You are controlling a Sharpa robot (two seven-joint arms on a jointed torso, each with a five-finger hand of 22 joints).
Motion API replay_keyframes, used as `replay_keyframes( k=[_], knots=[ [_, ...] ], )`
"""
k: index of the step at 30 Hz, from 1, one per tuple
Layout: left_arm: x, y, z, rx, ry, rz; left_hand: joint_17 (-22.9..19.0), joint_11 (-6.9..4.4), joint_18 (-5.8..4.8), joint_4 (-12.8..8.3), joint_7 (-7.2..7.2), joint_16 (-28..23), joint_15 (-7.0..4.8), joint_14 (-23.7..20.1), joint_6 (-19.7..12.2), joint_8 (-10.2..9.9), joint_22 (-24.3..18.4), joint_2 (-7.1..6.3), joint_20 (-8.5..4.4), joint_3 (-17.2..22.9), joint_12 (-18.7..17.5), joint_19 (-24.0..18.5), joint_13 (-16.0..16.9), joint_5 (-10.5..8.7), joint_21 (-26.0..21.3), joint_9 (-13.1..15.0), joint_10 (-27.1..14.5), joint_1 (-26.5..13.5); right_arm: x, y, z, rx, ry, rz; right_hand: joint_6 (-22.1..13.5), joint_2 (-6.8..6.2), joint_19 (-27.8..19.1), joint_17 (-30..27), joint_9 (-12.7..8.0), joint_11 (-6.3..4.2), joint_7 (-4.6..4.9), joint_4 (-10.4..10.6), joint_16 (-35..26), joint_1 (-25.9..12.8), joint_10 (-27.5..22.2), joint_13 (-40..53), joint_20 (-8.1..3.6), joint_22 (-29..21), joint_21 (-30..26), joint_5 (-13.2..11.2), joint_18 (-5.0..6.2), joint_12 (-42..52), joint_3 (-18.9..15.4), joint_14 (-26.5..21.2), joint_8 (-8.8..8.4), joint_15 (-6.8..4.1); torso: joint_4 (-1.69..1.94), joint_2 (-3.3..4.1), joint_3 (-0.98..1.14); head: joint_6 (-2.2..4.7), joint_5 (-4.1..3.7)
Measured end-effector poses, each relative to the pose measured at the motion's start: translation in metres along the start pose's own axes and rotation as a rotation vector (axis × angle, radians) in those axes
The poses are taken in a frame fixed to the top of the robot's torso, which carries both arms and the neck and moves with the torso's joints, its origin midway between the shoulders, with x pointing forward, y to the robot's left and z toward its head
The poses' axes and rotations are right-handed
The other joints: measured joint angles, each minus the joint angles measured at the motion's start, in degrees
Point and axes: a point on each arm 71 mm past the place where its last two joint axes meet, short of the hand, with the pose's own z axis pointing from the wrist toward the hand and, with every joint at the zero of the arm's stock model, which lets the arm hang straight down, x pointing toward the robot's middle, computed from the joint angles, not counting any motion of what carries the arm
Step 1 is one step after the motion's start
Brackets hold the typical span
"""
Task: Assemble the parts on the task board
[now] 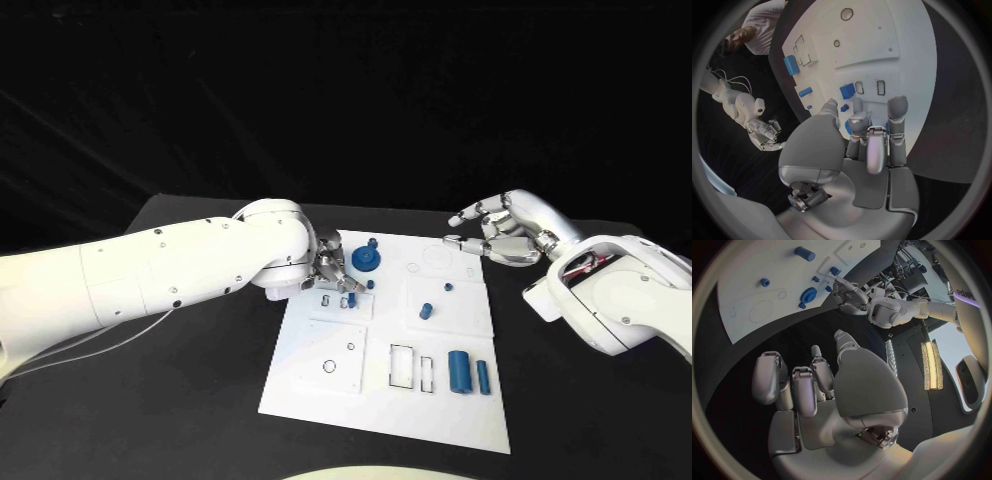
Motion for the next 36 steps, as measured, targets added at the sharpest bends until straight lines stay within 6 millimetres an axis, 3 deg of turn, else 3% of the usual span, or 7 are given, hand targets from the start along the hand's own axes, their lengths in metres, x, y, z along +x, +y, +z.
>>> replay_keyframes(
  k=[18, 36],
  knots=[
    [0.0023, -0.0029, 0.0046, -0.006, 0.026, 0.02, 0.0, 0.22, 0.07, 0.0, 0.11, 0.0, 0.0, 0.0, -0.3, 0.0, -0.2, 0.0, 0.0, 0.0, -0.4, 0.0, -0.6, 0.0, 0.0, 0.3, -0.2, 0.0, -0.0008, -0.0017, 0.0006, 0.005, -0.003, -0.002, 0.0, 0.0, -0.2, 0.0, 0.0, 0.0, 0.0, 0.3, -0.1, 0.0, 0.0, -0.1, -0.19, 0.0, -0.1, 0.0, 0.0, 0.0, -0.3, 0.0, 0.03, 0.0, 0.04, -0.02, 0.03, -0.34, -0.19],
    [0.005, -0.0013, 0.0093, -0.017, 0.054, 0.03, 0.0, 0.2, 0.08, -0.2, 0.11, 0.3, 0.0, 0.0, -1.1, 0.5, 0.7, 2.18, 0.21, 0.2, -0.7, -0.2, -0.8, 0.0, 0.9, 0.9, -0.6, 1.7, -0.0009, -0.0022, 0.001, 0.007, -0.003, -0.003, 0.0, 0.22, -0.2, 0.0, 0.0, 0.0, 0.0, 0.4, -0.2, -0.2, 0.0, -0.1, -0.19, 0.0, -0.3, 0.0, 0.0, 0.0, -0.4, 0.0, 0.21, 0.0, 0.03, 0.03, 0.07, -0.64, -0.1]
  ],
)
